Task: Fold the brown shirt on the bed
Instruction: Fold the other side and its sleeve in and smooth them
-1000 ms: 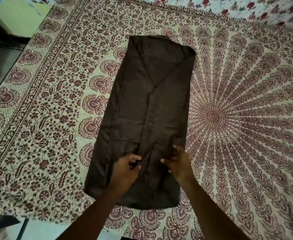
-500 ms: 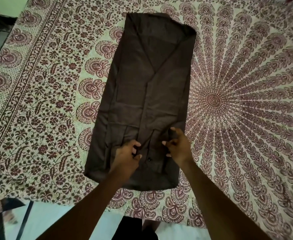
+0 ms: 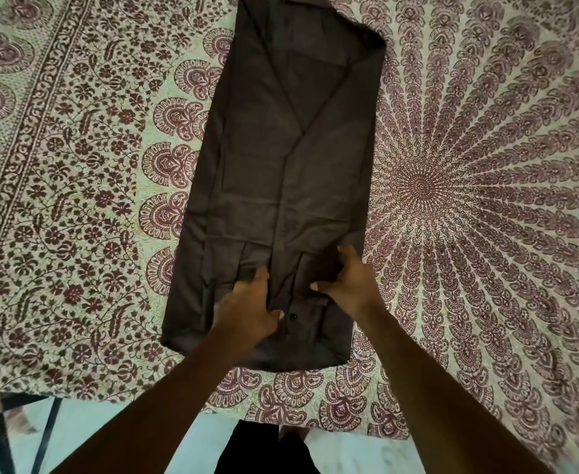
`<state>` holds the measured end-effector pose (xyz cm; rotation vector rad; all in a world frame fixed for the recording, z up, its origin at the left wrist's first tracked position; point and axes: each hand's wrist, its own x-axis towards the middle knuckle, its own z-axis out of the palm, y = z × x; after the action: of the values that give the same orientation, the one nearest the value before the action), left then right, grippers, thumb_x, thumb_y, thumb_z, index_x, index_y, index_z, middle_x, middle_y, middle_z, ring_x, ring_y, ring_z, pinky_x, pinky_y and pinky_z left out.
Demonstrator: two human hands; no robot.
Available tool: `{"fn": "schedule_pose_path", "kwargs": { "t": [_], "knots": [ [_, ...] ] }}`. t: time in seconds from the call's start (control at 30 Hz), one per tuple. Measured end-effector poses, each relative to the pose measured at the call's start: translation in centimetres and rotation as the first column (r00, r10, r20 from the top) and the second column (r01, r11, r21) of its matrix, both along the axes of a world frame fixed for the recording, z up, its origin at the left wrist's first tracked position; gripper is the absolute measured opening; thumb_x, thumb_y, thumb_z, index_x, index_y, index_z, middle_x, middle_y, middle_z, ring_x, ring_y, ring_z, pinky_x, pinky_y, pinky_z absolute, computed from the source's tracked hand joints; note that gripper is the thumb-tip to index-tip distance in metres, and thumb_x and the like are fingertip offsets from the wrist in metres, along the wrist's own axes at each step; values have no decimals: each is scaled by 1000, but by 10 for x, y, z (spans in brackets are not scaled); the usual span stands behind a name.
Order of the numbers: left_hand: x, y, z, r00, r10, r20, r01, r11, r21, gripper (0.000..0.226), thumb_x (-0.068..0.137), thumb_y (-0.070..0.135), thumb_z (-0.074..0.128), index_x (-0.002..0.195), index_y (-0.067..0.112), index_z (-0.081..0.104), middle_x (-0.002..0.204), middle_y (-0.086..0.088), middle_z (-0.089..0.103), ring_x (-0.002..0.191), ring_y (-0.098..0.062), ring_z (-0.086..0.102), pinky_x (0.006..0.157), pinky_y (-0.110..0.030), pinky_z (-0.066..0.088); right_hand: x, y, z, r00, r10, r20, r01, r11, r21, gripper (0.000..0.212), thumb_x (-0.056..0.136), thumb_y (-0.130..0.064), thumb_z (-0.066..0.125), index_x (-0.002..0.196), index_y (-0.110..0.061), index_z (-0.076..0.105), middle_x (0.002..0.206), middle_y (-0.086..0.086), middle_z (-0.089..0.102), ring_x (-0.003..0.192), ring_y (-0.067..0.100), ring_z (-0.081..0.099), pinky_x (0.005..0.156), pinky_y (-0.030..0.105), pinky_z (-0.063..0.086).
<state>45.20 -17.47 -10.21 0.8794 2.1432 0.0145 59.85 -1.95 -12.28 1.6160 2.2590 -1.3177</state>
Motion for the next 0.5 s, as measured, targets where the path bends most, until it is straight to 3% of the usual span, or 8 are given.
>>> {"fn": "schedule_pose_path", "kwargs": {
  "t": [0.03, 0.1, 0.13, 0.2, 0.3, 0.37, 0.43, 0.5],
  "knots": [
    [0, 5, 5, 995, -49, -89, 50, 999, 9, 80, 90, 51, 68, 154, 26, 27, 139, -14, 50, 129, -39, 54, 101, -50, 49, -2, -1, 4, 1000, -20, 17, 19, 999, 29, 67, 72, -29, 92, 125, -14, 55, 97, 9, 73, 96, 30, 68, 80, 33, 52],
    [-3, 16, 9, 964, -104, -247, 149, 973, 175, 74, 88, 48, 69, 148, 21, 35, 142, -10, 45, 132, -34, 48, 96, -48, 50, -4, -5, 8, 999, -41, 12, 40, 993, 108, 52, 80, -37, 87, 114, -13, 55, 82, 6, 69, 86, 29, 69, 71, 32, 48],
    [-7, 21, 5, 944, -145, -296, 226, 938, 262, 74, 85, 45, 72, 146, 21, 38, 145, -7, 41, 134, -32, 45, 97, -48, 49, -3, -10, 8, 999, -32, -1, 31, 989, 146, 45, 85, -40, 82, 108, -14, 54, 75, 3, 66, 79, 29, 69, 68, 33, 48],
    [-18, 32, -5, 882, -337, -331, 432, 858, 278, 86, 79, 43, 78, 152, 25, 36, 159, -2, 32, 145, -29, 35, 105, -51, 43, 8, -28, 3, 999, 38, -10, -36, 986, 161, 37, 93, -45, 72, 105, -16, 53, 69, 2, 63, 73, 32, 69, 63, 37, 51],
    [-27, 47, -17, 778, -561, -284, 617, 767, 177, 94, 84, 45, 76, 160, 28, 23, 170, -1, 14, 156, -27, 15, 117, -54, 28, 32, -53, -5, 964, 241, 114, -254, 960, 115, 50, 96, -67, 48, 112, -21, 54, 80, 8, 70, 77, 35, 72, 62, 39, 57],
    [-29, 53, -18, 751, -612, -248, 653, 744, 144, 89, 87, 46, 73, 158, 26, 24, 169, -3, 14, 155, -30, 14, 118, -54, 24, 44, -56, -5, 919, 327, 218, -355, 929, 105, 68, 91, -81, 26, 110, -23, 56, 84, 8, 73, 79, 34, 73, 66, 41, 60],
    [-33, 59, -13, 742, -617, -263, 664, 732, 155, 79, 88, 49, 71, 154, 24, 34, 164, -4, 23, 150, -32, 23, 115, -54, 28, 47, -46, -4, 918, 305, 254, -340, 935, 104, 81, 88, -88, 15, 102, -22, 60, 78, 4, 72, 73, 29, 73, 67, 41, 61],
    [-41, 69, -8, 757, -594, -274, 649, 733, 204, 60, 93, 47, 63, 145, 23, 46, 156, -3, 35, 141, -31, 34, 109, -50, 34, 43, -32, -2, 952, 204, 229, -242, 958, 154, 79, 91, -86, 18, 95, -21, 63, 71, 3, 70, 66, 26, 70, 63, 40, 61]
  ]
}}
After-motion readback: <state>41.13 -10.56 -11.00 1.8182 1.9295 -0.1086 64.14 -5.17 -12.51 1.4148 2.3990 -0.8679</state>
